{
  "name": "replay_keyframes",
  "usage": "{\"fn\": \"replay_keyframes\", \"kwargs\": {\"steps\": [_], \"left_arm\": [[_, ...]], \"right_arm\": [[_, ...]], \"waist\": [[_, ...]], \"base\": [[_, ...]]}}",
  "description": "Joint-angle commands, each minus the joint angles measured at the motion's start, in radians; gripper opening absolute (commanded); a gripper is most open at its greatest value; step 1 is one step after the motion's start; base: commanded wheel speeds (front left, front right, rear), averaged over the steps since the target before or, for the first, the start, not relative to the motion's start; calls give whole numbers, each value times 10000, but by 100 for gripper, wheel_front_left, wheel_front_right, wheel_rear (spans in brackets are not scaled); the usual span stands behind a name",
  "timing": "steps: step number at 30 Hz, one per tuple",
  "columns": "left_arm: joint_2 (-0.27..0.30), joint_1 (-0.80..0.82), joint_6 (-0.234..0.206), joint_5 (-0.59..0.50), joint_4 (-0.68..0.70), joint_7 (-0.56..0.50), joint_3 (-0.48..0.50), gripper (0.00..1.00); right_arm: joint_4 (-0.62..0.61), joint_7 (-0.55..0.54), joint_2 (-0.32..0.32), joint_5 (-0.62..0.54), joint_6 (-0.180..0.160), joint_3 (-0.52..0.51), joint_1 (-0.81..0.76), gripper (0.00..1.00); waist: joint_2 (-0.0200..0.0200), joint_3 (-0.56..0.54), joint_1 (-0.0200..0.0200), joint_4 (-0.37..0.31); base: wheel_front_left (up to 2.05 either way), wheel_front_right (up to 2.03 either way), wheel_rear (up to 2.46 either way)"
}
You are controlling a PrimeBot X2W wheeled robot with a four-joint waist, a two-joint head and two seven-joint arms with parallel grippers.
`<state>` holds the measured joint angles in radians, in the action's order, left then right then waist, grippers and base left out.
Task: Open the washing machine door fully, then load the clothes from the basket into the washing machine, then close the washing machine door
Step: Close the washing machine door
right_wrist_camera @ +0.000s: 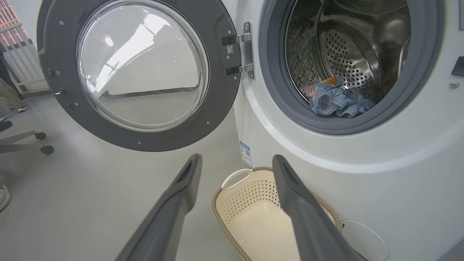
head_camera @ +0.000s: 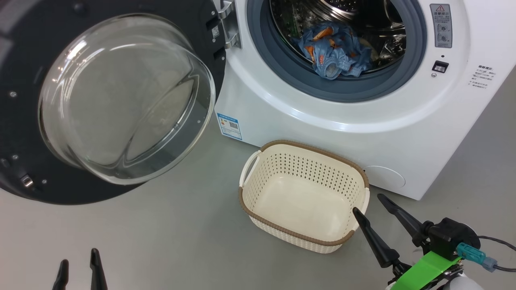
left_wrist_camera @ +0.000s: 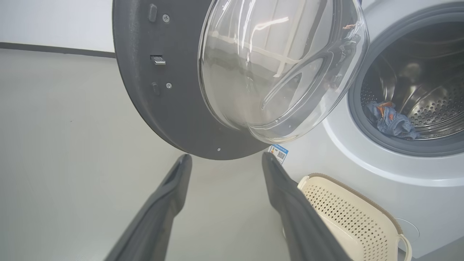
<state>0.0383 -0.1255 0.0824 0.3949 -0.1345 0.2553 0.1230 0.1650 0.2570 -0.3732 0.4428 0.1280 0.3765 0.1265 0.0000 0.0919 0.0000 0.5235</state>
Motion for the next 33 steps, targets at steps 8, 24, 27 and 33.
{"fn": "replay_keyframes", "kwargs": {"steps": [8, 24, 27, 33], "left_arm": [[120, 619, 266, 951, 1109, 65, 1084, 0], [4298, 4479, 481, 5571, 208, -339, 2945, 0], [4693, 5050, 481, 6594, -467, -755, 3060, 0], [5738, 6464, 482, 8934, -2846, -2640, 3192, 0]], "right_arm": [[-224, 48, -87, 116, 27, 90, 66, 100], [-429, 48, 8, -63, 27, -376, -433, 100], [-436, 48, 15, -87, 27, -431, -441, 100], [-499, 48, -58, -134, 27, -504, -440, 100]], "waist": [[0, -45, 0, -15], [0, 218, 0, -349], [0, 288, 0, -437], [0, 585, 0, -631]], "base": [[0, 0, 0], [0, 0, 0], [0, 0, 0], [0, 0, 0]]}}
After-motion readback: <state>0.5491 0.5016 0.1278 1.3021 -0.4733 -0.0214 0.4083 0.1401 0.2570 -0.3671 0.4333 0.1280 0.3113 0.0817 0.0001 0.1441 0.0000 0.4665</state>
